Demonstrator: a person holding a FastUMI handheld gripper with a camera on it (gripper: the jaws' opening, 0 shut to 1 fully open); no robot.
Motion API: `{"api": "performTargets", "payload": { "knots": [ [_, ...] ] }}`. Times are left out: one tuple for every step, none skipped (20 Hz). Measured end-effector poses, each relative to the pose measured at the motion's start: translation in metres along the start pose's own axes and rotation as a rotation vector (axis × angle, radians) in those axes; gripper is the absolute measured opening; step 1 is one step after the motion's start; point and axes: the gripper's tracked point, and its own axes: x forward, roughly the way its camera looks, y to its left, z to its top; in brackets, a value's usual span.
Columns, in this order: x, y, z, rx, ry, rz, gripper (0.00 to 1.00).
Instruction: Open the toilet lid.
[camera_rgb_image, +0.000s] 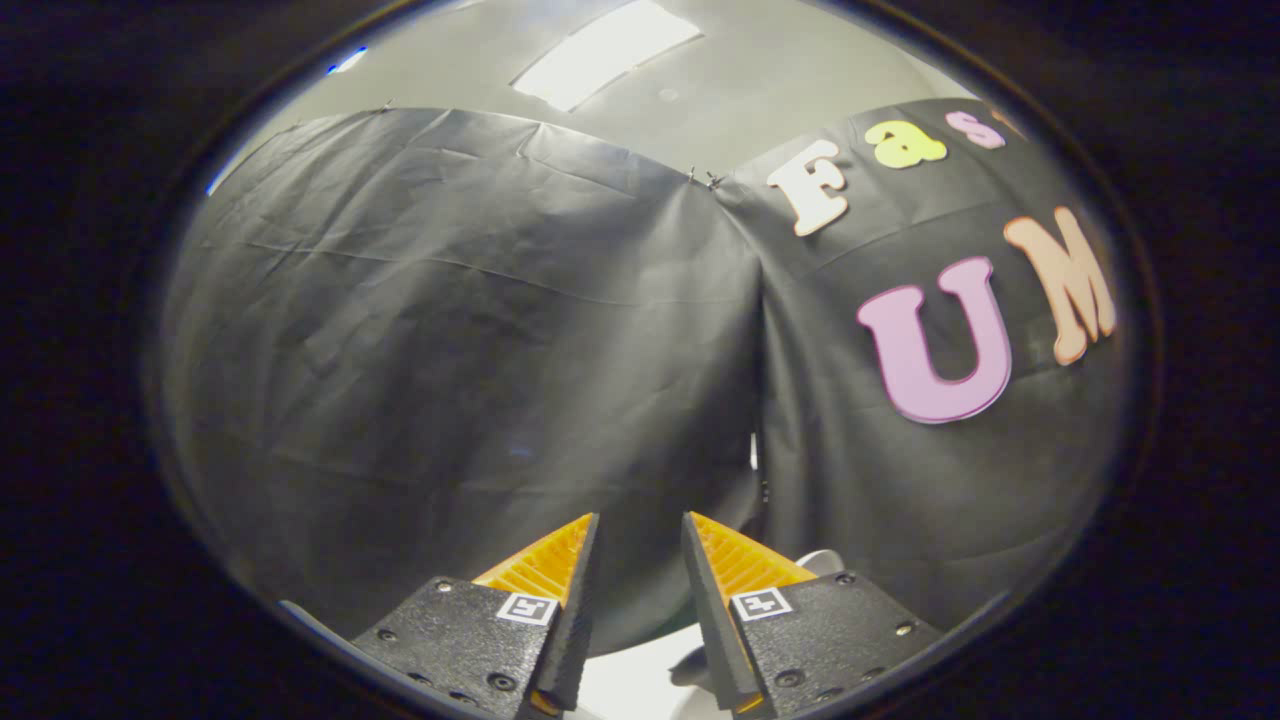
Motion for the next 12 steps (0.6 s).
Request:
{"api": "performTargets", "payload": {
  "knots": [
    [-0.013,-0.013,0.007,-0.006,-0.004,-0.042,0.51],
    [-0.025,-0.031,0.014,-0.013,-0.008,-0.088,0.51],
    [-0.039,-0.05,0.019,-0.02,-0.011,-0.143,0.5],
    [-0.052,-0.07,0.024,-0.026,-0.015,-0.197,0.5],
    [-0.069,-0.087,0.029,-0.038,-0.021,-0.246,0.49],
    [-0.089,-0.103,0.029,-0.052,-0.026,-0.299,0.49],
    [-0.111,-0.124,0.028,-0.065,-0.023,-0.362,0.49],
    [-0.134,-0.143,0.026,-0.075,-0.017,-0.433,0.49],
    [-0.161,-0.162,0.027,-0.076,-0.017,-0.501,0.49],
    [-0.181,-0.18,0.028,-0.063,-0.021,-0.557,0.49],
    [-0.202,-0.195,0.027,-0.046,-0.03,-0.604,0.49],
    [-0.219,-0.208,0.024,-0.037,-0.036,-0.645,0.49]
  ]
}}
